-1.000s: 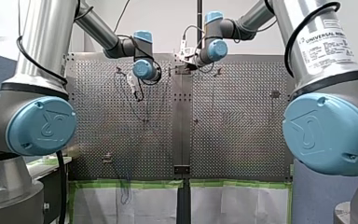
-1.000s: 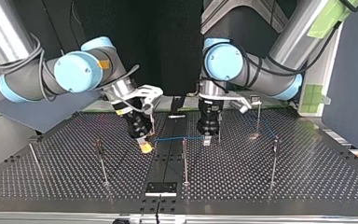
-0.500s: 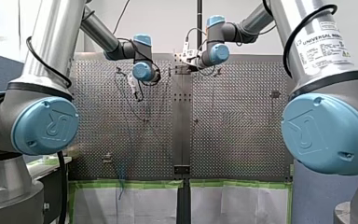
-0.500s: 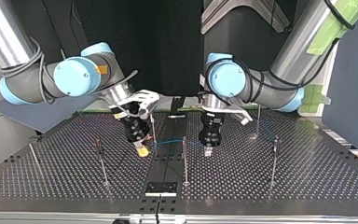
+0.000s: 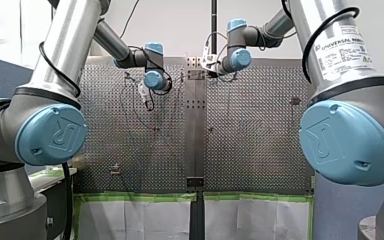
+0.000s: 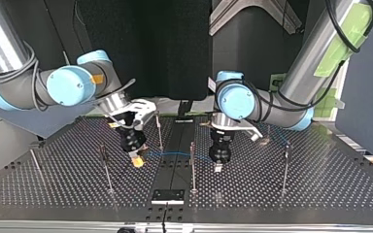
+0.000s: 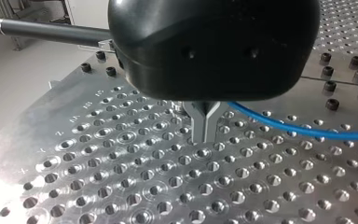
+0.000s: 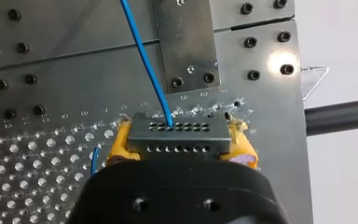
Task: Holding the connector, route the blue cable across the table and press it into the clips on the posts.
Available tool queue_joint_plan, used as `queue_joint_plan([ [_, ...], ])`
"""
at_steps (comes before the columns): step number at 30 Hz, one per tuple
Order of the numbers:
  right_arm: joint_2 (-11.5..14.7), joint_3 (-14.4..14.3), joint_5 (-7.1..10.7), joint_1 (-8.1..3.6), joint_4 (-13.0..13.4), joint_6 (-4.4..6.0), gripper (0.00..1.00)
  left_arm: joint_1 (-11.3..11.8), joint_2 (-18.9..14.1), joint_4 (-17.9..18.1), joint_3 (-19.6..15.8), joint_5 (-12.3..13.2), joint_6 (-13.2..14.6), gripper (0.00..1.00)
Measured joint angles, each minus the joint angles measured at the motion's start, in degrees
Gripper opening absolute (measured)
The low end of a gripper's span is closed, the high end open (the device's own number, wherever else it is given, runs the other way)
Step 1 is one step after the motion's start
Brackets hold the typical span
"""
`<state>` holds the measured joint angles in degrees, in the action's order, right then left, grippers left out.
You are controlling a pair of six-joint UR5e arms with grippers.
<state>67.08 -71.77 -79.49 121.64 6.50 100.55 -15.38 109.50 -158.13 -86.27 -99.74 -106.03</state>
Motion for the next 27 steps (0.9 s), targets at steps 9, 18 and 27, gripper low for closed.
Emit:
queue_joint_plan([
  [9, -0.05, 0.0, 0.27, -0.53, -0.09, -0.28, 0.02, -0.48, -0.11, -2.35, 0.06, -0.25, 0.44, 0.93],
  [18, -0.05, 0.0, -0.07, -1.38, -0.25, -0.97, 0.02, -1.52, -1.66, -7.52, -0.42, -2.14, 1.93, 1.0],
  [27, -0.05, 0.0, -0.54, -2.18, -0.51, -1.63, 0.02, -3.43, -6.34, -10.59, -4.37, -2.07, 2.11, 1.0],
])
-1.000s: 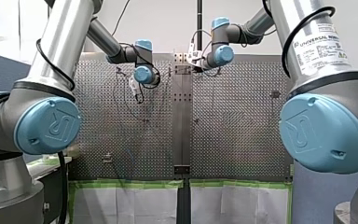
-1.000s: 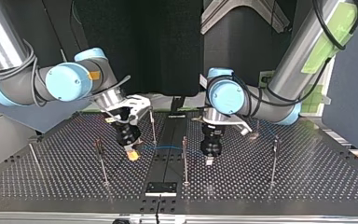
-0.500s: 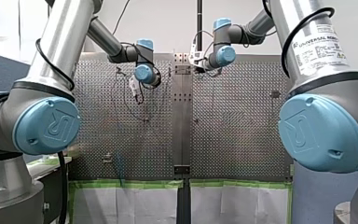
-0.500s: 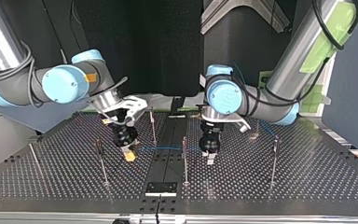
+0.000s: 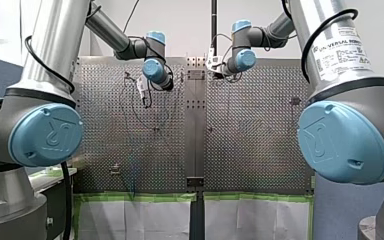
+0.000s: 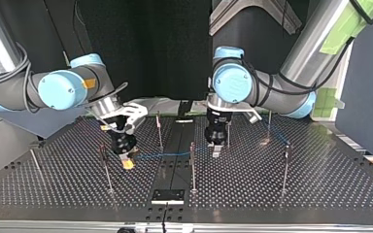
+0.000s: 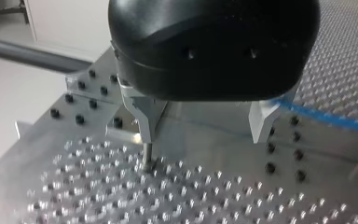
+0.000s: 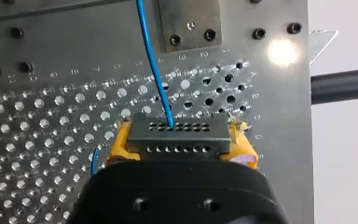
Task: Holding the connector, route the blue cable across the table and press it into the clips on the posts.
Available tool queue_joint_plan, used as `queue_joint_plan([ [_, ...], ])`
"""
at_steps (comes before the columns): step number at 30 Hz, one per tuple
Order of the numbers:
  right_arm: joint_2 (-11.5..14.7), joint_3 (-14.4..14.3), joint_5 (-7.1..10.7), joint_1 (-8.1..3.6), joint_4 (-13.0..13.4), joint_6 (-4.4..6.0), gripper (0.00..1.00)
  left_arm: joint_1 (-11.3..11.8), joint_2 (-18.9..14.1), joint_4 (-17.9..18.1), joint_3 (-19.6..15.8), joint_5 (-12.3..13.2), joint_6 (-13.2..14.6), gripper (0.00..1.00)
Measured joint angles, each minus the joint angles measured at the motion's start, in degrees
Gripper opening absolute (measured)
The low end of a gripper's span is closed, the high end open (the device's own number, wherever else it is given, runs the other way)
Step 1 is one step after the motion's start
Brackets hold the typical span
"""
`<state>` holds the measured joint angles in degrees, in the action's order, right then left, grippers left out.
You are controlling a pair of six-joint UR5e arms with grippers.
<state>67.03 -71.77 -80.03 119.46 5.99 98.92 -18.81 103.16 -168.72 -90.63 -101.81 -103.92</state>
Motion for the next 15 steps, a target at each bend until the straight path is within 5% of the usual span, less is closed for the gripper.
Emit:
queue_joint_plan([
  [15, 0.04, 0.0, -0.05, -0.64, -0.4, -0.25, 0.02, -3.73, -5.62, -2.92, -3.27, -0.18, 0.99, 1.0],
])
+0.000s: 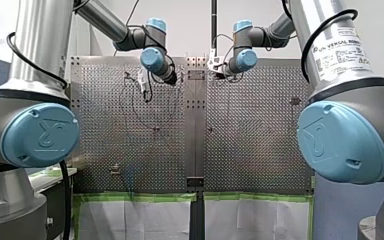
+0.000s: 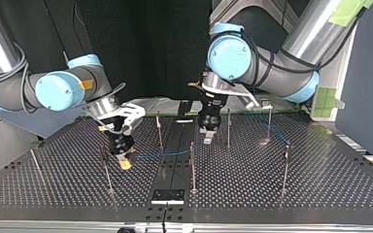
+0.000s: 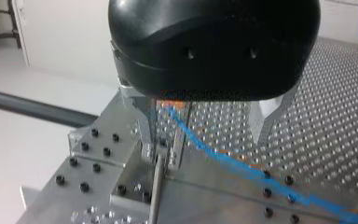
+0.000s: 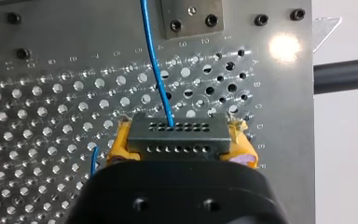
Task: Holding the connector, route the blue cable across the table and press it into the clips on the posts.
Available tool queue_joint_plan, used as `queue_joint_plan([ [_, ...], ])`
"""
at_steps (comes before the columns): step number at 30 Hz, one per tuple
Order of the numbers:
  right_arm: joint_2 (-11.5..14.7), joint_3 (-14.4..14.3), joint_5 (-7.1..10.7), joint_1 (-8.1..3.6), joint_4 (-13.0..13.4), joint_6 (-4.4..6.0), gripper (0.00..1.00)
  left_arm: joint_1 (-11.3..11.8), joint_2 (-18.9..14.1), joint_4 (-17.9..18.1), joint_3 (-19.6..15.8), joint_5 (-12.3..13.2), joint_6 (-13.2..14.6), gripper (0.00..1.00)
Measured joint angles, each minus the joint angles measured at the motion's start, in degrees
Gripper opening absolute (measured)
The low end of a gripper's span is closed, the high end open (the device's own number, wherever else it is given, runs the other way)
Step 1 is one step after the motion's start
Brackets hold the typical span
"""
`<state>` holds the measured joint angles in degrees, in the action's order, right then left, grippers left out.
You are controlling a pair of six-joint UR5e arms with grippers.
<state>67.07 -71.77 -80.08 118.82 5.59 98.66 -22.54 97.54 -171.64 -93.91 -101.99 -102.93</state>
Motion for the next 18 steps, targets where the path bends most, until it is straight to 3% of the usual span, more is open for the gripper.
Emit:
queue_joint_plan([
  [5, 0.04, 0.0, 0.0, -0.17, -0.11, -0.02, 0.02, -2.07, -0.21, 0.09, -0.01, -0.5, 0.42, 1.0],
  [18, 0.1, 0.0, -0.61, -0.82, -0.88, -0.64, 0.02, -9.8, -0.24, 3.9, 1.93, -7.71, 1.57, 1.0],
])
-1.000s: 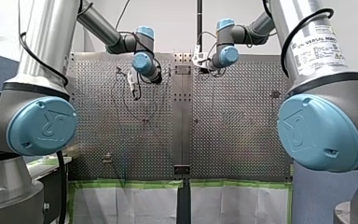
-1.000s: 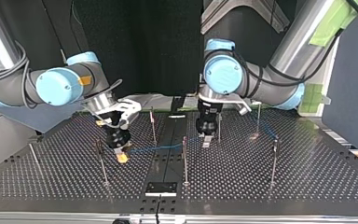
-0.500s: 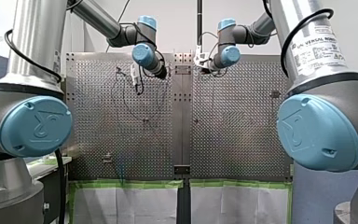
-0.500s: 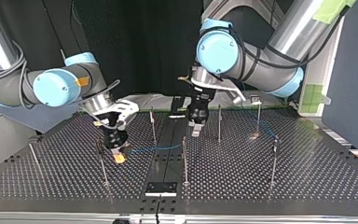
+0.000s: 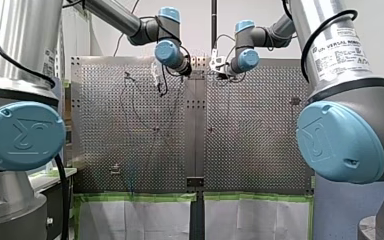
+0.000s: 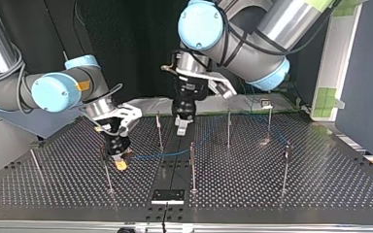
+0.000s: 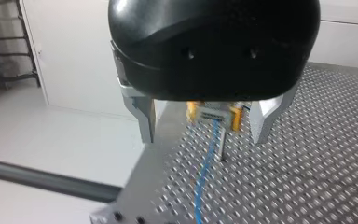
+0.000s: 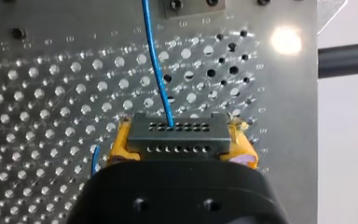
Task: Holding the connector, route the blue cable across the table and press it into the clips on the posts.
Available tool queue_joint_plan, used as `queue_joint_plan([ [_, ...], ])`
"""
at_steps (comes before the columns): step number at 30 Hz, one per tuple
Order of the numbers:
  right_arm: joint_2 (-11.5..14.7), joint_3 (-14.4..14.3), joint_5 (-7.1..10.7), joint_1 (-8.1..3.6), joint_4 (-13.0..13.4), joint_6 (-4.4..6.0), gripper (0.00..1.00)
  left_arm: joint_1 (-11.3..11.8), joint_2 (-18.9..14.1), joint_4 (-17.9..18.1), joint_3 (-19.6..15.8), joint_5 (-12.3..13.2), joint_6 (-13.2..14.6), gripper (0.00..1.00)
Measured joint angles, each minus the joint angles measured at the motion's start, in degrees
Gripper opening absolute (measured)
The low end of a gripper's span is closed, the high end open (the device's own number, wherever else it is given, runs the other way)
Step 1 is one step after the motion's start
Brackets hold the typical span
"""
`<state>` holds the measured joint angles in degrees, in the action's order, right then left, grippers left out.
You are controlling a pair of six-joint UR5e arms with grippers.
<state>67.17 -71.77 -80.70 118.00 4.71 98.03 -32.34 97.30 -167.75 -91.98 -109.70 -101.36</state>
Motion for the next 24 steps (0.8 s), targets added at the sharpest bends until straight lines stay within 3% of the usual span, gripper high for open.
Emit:
queue_joint_plan([
  [8, 0.07, 0.0, -0.67, -0.08, -0.96, -0.88, 0.02, -2.18, 0.61, -0.27, 2.86, -2.41, 0.43, 1.0],
  [24, 1.02, 0.0, -0.7, -0.15, -1.1, -0.97, 0.02, -1.54, 9.18, -5.52, 11.77, -3.56, 2.13, 1.0],
])
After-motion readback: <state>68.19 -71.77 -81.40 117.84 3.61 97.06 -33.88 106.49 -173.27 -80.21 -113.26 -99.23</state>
